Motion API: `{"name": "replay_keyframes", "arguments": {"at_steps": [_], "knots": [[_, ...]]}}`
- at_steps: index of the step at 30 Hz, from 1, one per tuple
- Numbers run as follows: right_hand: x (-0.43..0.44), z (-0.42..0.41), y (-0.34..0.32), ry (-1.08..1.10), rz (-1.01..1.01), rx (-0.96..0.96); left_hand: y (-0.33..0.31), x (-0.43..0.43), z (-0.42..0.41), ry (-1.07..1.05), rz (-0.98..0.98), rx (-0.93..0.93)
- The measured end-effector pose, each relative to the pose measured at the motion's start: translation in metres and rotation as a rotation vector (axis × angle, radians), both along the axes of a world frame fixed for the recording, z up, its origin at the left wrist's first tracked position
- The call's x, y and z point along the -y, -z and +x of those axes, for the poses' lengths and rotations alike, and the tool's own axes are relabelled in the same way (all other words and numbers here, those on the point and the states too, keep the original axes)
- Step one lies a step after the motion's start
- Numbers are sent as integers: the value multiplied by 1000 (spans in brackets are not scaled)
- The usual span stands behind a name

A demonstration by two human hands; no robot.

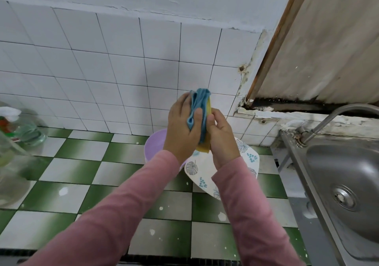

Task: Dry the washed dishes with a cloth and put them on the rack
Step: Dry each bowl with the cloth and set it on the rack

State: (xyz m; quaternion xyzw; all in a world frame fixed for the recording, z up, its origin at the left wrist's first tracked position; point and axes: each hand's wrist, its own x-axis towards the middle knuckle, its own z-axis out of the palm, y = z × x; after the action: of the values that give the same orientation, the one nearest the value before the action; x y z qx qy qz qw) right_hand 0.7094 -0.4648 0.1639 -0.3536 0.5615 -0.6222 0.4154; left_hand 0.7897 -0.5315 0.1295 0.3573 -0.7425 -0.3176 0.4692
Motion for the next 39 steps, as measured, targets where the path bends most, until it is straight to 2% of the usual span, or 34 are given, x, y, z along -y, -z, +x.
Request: {"name": "replay_keyframes", "arguments": {"at_steps": [2, 6, 9, 10, 11, 13, 14, 16, 18, 20, 22, 24, 28, 31, 36, 37, 39], "knots": [[-1, 1, -3, -14, 20, -35, 8, 1, 3, 1, -100, 30], [0, -3, -3, -46, 92, -282, 8, 12, 11, 50, 121, -112], [0, -5, 1, -89, 129, -278, 13, 12, 18, 108, -16, 10], [-1, -6, 2, -93, 142, -306, 18, 13, 18, 146, -1, 5], [-1, -6, 1, -95, 157, -345, 16, 11, 19, 171, 111, -59], [-1, -10, 2, -71, 162, -326, 13, 14, 20, 155, 475, -250], [-2, -13, 2, -46, 160, -242, 12, 16, 20, 134, 663, -321], [-1, -21, 5, 41, 163, 69, 16, 22, 24, 151, 859, -303], [1, -24, 12, 141, 153, 392, 24, 22, 29, 152, 934, -338], [1, -17, 20, 208, 147, 619, 35, 17, 28, 85, 941, -411], [2, -9, 23, 256, 117, 834, 49, 9, 24, -25, 845, -427], [5, -5, 24, 277, 56, 966, 58, 1, 21, -40, 627, -372], [10, 1, 22, 263, 1, 964, 61, 2, 27, 64, 71, -126], [11, 0, 19, 184, 31, 800, 51, 8, 33, 80, -115, 27], [13, 3, 15, -15, 178, 351, 39, 11, 26, 99, -407, 256], [13, 3, 15, -28, 200, 269, 36, 12, 23, 101, -409, 274], [12, -1, 16, -41, 247, 90, 29, 14, 20, 116, -260, 243]]}}
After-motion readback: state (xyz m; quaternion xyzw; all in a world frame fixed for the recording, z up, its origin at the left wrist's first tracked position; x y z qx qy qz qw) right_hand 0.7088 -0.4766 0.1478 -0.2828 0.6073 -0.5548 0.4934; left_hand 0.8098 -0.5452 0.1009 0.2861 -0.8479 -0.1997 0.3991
